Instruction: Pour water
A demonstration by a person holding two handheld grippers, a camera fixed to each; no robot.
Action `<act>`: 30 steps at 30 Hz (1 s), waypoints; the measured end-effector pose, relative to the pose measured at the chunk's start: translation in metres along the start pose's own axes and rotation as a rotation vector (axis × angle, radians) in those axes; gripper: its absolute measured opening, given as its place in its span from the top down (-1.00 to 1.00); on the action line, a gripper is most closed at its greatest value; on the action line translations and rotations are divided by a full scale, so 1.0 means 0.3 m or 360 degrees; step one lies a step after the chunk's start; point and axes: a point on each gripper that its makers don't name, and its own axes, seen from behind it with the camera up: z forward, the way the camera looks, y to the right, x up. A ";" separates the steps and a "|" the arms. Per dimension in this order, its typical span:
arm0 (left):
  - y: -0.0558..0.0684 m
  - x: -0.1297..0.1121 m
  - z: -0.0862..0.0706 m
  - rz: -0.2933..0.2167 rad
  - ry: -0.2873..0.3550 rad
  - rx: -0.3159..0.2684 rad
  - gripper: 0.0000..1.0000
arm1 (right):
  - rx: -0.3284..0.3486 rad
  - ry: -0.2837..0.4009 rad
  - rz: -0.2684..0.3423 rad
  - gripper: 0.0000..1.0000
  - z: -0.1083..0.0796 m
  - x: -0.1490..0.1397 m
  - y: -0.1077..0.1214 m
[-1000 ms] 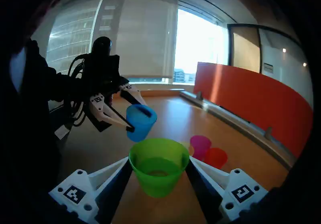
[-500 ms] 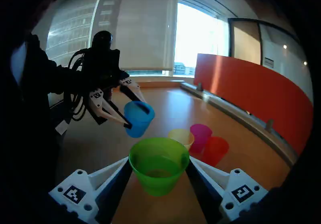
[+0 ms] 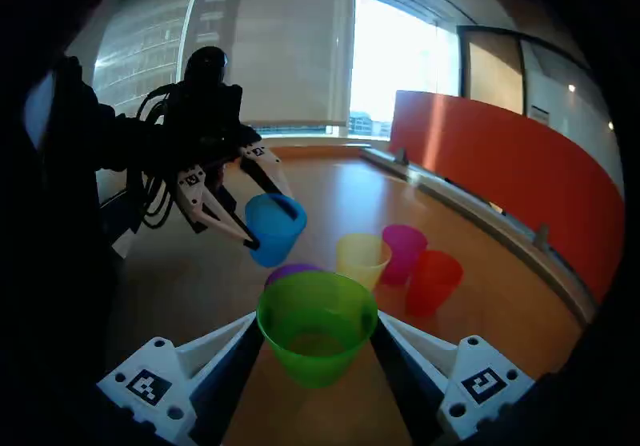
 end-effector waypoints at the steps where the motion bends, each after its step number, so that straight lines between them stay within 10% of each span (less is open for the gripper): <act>1: 0.001 -0.004 0.001 0.0002 -0.0007 -0.0004 -0.72 | 0.0003 -0.0007 0.0001 -0.80 0.002 -0.005 -0.001; 30: 0.023 -0.094 0.032 0.0118 -0.0178 -0.0089 -0.71 | 0.0065 -0.0172 -0.0008 -0.81 0.035 -0.124 0.002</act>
